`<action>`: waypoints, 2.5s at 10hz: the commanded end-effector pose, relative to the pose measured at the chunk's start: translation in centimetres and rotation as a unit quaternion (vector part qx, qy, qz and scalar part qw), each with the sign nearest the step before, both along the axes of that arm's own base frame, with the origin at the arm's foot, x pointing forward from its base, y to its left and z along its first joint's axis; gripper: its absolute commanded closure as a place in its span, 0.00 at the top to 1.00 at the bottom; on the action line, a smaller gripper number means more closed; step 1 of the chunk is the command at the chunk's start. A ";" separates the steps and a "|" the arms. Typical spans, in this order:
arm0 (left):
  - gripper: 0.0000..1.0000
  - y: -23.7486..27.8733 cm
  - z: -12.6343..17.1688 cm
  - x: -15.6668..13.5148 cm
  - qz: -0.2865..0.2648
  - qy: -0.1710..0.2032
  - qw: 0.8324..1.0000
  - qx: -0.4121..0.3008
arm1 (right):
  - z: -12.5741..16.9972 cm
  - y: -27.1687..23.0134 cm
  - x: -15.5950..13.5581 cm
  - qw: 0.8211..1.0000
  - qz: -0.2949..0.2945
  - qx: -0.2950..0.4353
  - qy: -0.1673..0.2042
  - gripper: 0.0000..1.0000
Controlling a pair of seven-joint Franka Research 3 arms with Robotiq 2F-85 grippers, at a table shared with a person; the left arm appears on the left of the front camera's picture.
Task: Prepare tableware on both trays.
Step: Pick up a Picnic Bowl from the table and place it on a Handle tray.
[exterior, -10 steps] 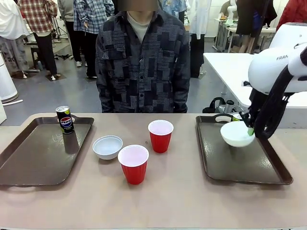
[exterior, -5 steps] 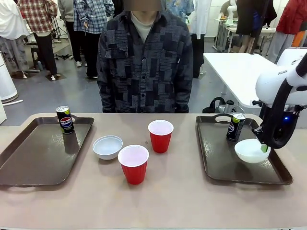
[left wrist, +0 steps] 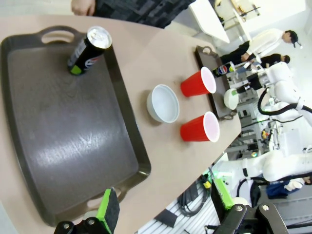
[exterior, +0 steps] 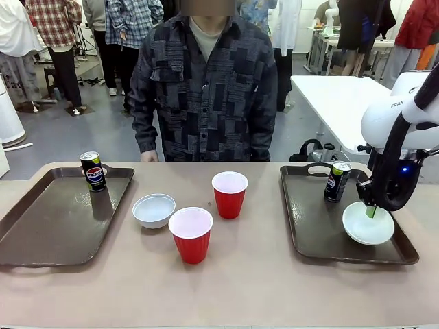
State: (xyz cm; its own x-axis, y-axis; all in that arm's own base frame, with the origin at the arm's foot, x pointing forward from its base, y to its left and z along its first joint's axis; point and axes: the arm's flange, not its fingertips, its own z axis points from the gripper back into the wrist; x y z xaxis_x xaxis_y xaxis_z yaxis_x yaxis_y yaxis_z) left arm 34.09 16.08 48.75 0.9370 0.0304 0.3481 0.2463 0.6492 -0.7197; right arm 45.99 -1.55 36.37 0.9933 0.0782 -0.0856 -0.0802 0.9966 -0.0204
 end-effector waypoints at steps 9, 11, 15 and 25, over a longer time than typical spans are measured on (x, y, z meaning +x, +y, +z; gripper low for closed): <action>1.00 0.1 0.1 -0.1 -0.002 -0.005 1.000 -0.006 | 11.7 4.7 -4.7 0.990 0.019 0.008 -0.143 1.00; 1.00 0.1 0.1 -0.1 -0.002 -0.005 1.000 -0.006 | 12.5 4.2 -3.5 0.989 0.031 -0.002 -0.141 1.00; 1.00 0.1 0.1 -0.1 -0.002 -0.005 1.000 -0.006 | 12.5 4.2 -3.5 0.989 0.031 -0.002 -0.141 1.00; 1.00 -9.8 9.4 1.1 0.059 -0.047 0.971 0.228 | 20.3 -3.9 -5.4 0.968 -0.070 0.235 -0.058 1.00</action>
